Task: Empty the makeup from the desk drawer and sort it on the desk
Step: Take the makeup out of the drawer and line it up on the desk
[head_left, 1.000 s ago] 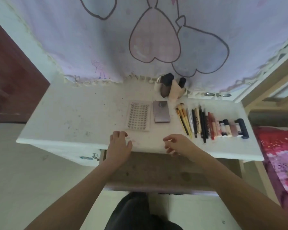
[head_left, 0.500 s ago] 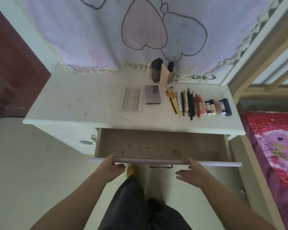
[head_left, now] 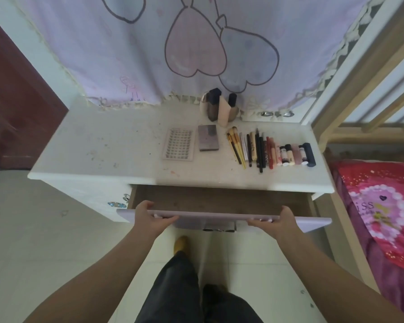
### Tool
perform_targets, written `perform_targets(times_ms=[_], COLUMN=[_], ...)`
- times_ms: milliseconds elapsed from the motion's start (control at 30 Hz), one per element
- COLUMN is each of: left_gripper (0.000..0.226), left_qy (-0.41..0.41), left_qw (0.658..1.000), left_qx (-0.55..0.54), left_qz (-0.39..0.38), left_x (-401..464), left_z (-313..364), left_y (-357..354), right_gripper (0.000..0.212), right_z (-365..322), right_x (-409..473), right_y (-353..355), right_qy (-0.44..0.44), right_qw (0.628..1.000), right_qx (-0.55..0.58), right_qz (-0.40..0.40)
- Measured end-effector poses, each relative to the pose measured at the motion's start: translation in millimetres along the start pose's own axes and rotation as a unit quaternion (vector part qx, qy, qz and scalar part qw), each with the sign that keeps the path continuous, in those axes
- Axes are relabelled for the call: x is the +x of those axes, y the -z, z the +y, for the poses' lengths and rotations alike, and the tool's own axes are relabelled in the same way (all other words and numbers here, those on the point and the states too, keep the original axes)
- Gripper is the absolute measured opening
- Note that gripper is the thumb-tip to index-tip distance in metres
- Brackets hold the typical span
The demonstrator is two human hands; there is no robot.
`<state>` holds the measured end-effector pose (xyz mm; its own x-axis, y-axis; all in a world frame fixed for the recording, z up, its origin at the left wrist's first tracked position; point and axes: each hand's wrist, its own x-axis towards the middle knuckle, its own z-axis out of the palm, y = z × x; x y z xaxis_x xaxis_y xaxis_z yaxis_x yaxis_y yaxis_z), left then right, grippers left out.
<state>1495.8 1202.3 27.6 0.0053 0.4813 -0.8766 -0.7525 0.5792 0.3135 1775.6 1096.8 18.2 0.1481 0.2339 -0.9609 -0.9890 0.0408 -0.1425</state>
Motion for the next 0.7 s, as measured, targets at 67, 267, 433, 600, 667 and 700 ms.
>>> perform_targets(times_ms=[67, 267, 433, 600, 667, 700], left_gripper=[0.078, 0.074, 0.065, 0.070, 0.033, 0.016], left_qy=[0.017, 0.055, 0.072, 0.095, 0.095, 0.098], left_qw=[0.999, 0.997, 0.995, 0.991, 0.987, 0.981], left_qx=[0.009, 0.028, 0.013, 0.055, 0.111, 0.154], left_qz=[-0.042, -0.050, -0.064, -0.072, -0.073, -0.070], left_x=[9, 31, 41, 47, 41, 41], left_z=[4, 19, 26, 31, 29, 27], left_y=[-2, -28, -56, -62, -62, -62], right_gripper=[0.070, 0.076, 0.069, 0.077, 0.083, 0.082], right_z=[-4, -18, -18, -22, -29, -34], right_x=[0, 15, 23, 29, 28, 27], right_y=[-9, -35, -44, -41, -38, -36], right_qy=[0.001, -0.012, -0.010, -0.012, 0.006, 0.019], right_qw=[1.000, 0.999, 0.990, 0.986, 0.975, 0.958], right_qx=[0.001, 0.020, 0.034, -0.018, -0.149, -0.240], right_qz=[-0.016, -0.048, -0.135, -0.165, -0.164, -0.154])
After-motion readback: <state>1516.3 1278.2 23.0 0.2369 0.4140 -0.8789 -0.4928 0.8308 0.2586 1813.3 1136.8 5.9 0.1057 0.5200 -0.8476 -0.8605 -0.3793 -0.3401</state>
